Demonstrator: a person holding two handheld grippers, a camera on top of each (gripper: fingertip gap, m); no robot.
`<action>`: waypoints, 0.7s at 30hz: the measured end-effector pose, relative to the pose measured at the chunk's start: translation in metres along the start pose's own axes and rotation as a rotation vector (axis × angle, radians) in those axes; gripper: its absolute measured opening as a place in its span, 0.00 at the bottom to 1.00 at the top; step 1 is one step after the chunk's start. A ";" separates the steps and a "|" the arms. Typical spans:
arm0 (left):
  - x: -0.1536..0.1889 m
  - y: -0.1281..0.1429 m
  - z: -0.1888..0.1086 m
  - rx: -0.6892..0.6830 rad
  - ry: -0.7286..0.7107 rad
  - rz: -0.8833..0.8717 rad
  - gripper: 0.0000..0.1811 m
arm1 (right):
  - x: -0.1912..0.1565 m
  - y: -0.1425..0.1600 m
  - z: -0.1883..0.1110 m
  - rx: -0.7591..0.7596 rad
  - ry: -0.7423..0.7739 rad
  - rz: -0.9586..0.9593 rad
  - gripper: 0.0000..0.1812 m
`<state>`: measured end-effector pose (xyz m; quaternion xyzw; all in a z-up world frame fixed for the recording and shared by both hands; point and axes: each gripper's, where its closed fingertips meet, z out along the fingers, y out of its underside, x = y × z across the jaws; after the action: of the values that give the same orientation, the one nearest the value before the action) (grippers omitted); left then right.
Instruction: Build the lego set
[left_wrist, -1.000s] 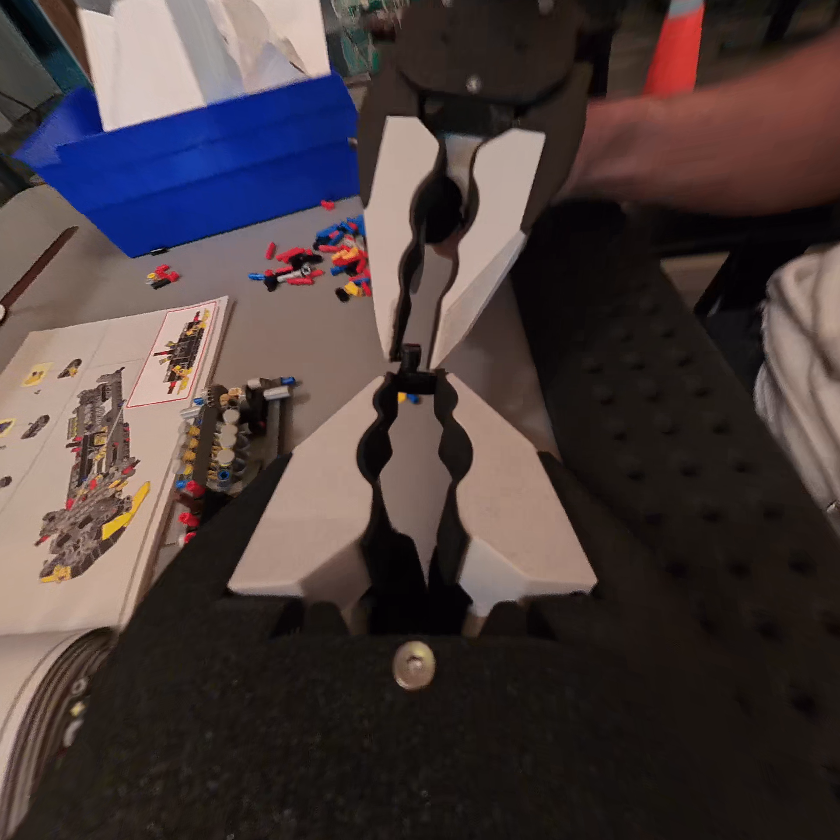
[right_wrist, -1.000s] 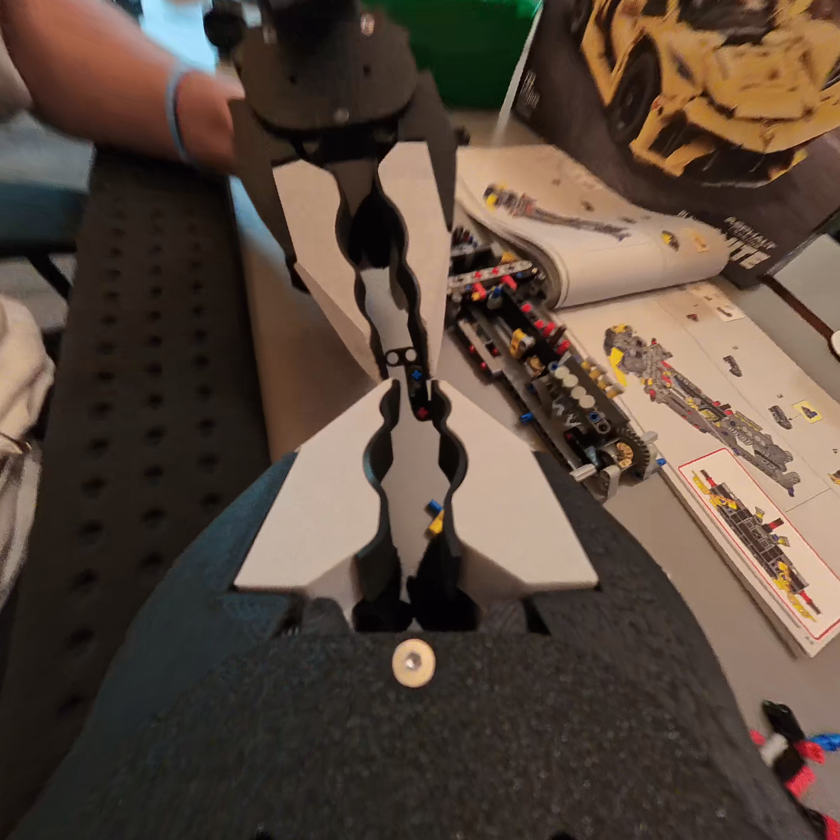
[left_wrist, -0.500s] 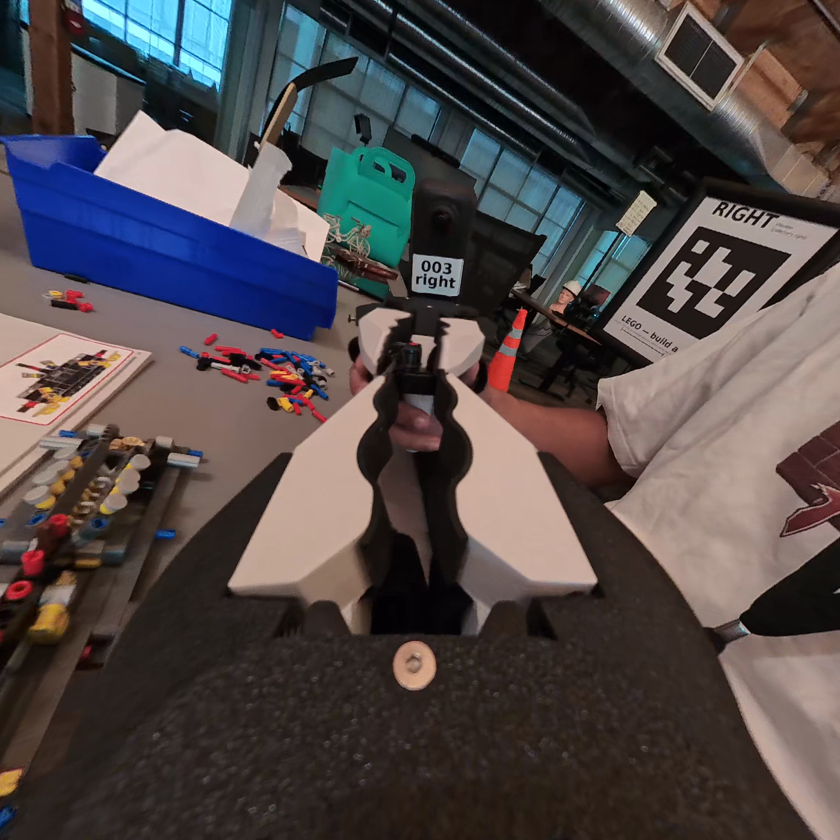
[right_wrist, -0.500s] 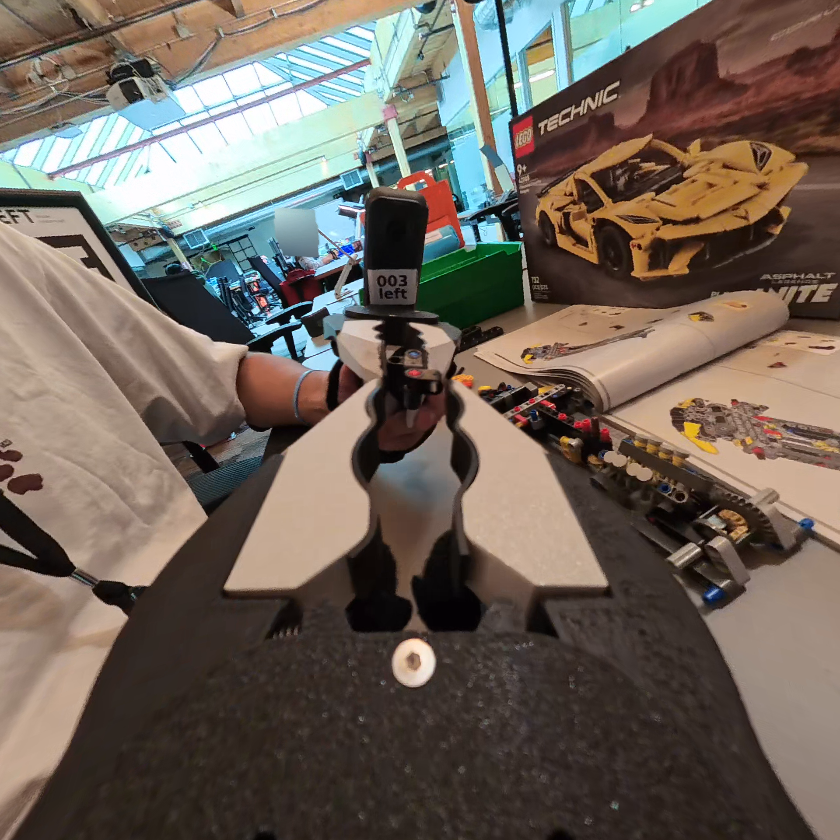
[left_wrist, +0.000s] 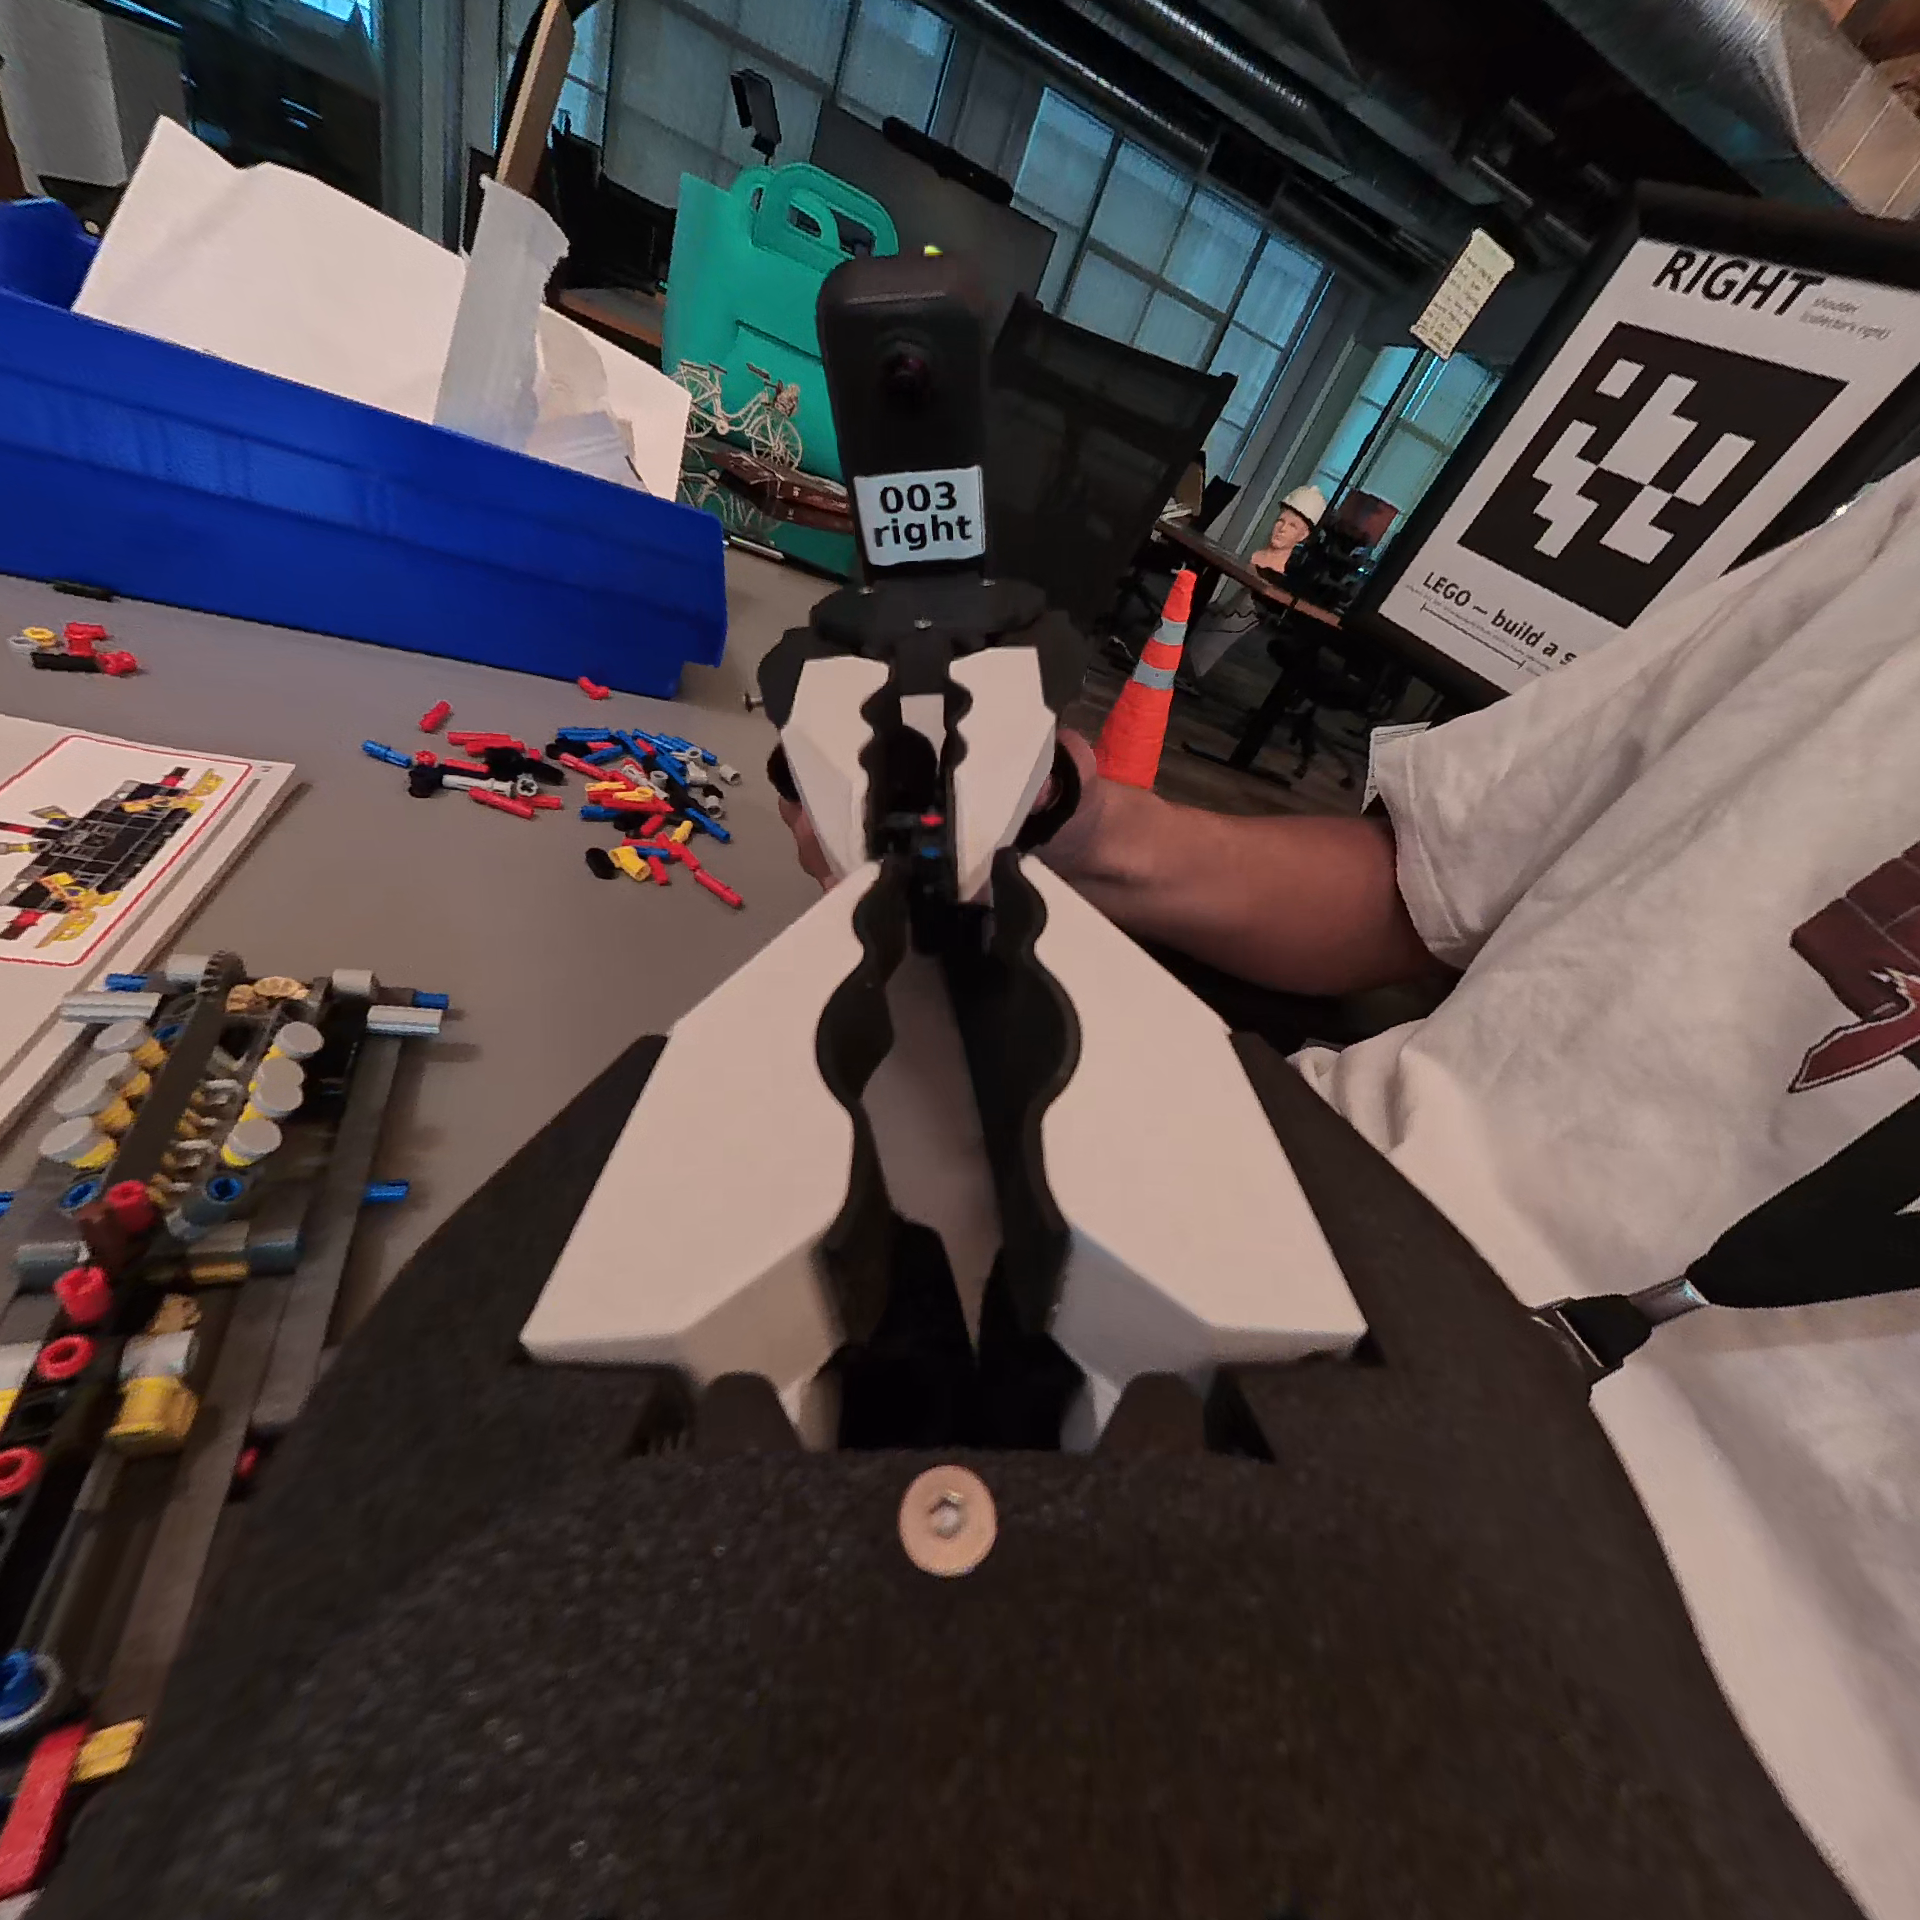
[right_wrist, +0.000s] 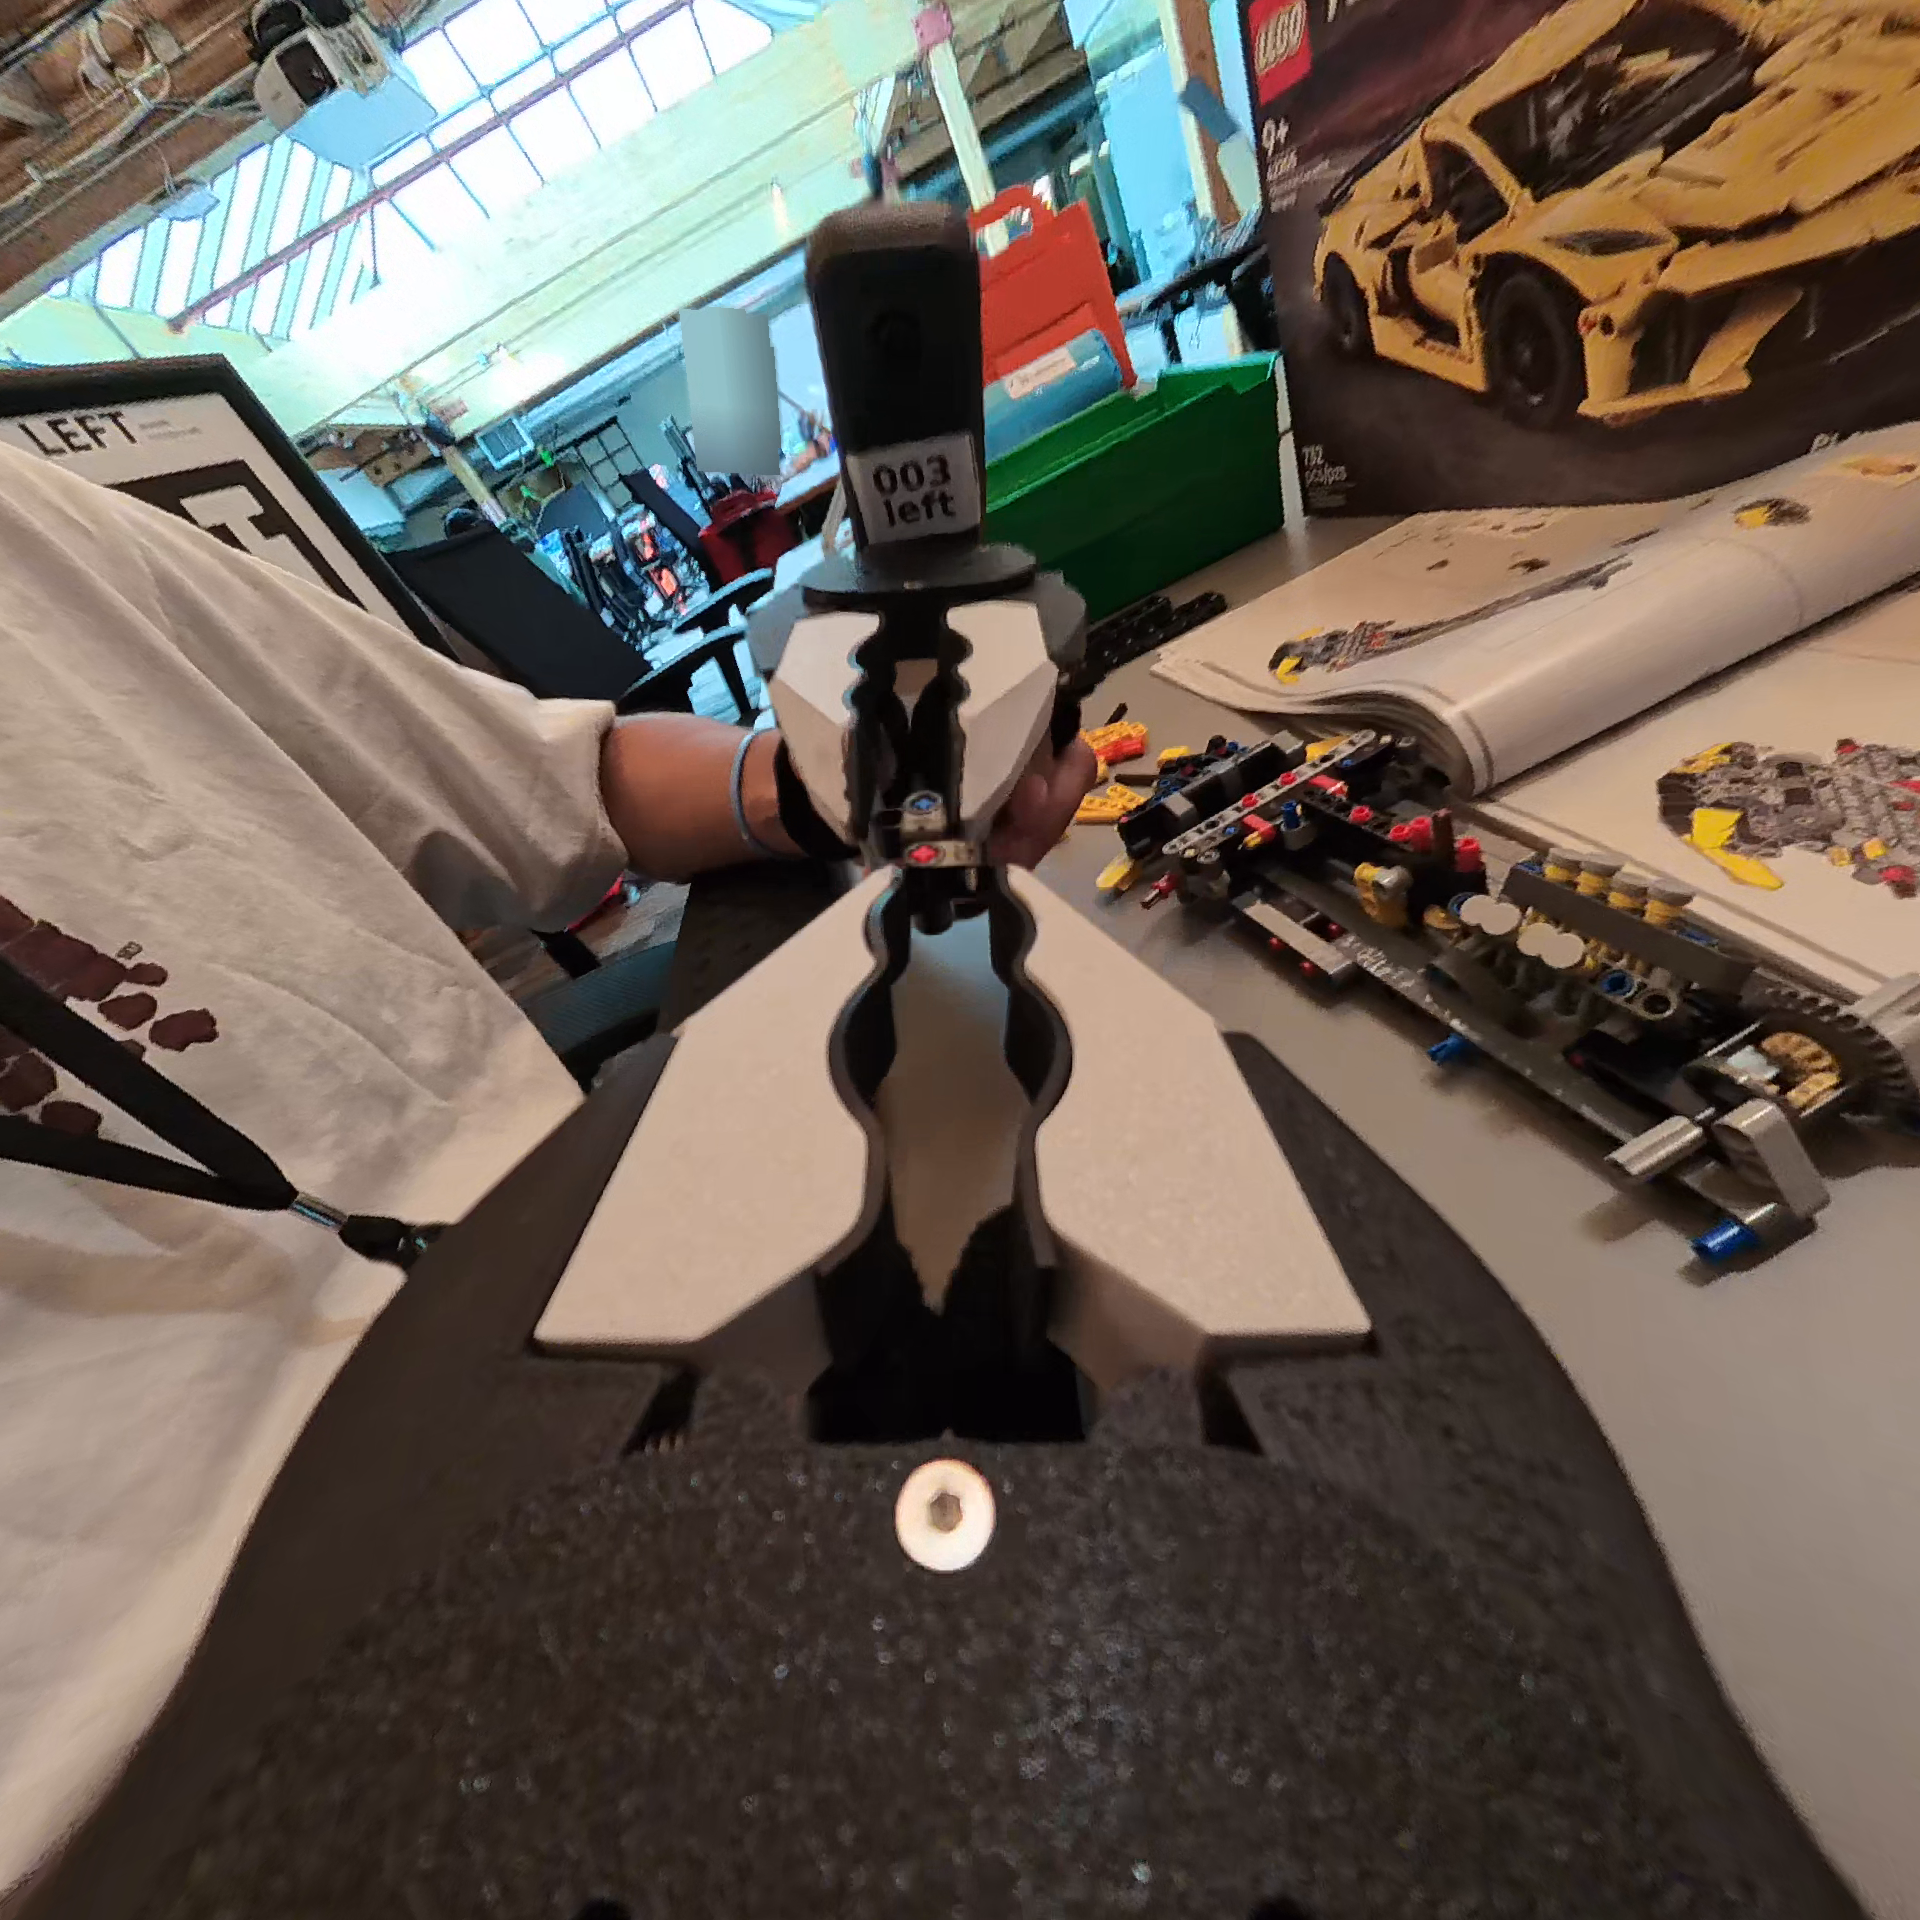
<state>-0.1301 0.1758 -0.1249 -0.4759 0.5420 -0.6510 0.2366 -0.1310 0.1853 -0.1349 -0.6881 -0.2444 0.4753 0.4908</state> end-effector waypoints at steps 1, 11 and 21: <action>0.000 0.000 -0.001 -0.001 0.000 0.001 0.08 | 0.000 0.003 0.000 -0.017 -0.001 0.005 0.08; -0.004 0.014 0.002 -0.082 -0.026 0.003 0.03 | -0.001 0.009 0.003 -0.046 -0.011 0.017 0.07; -0.005 0.009 0.003 -0.024 -0.017 -0.123 0.03 | 0.001 0.003 0.001 0.003 -0.012 0.034 0.08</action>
<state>-0.1267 0.1762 -0.1350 -0.5165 0.5177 -0.6537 0.1948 -0.1322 0.1856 -0.1378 -0.6885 -0.2348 0.4881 0.4823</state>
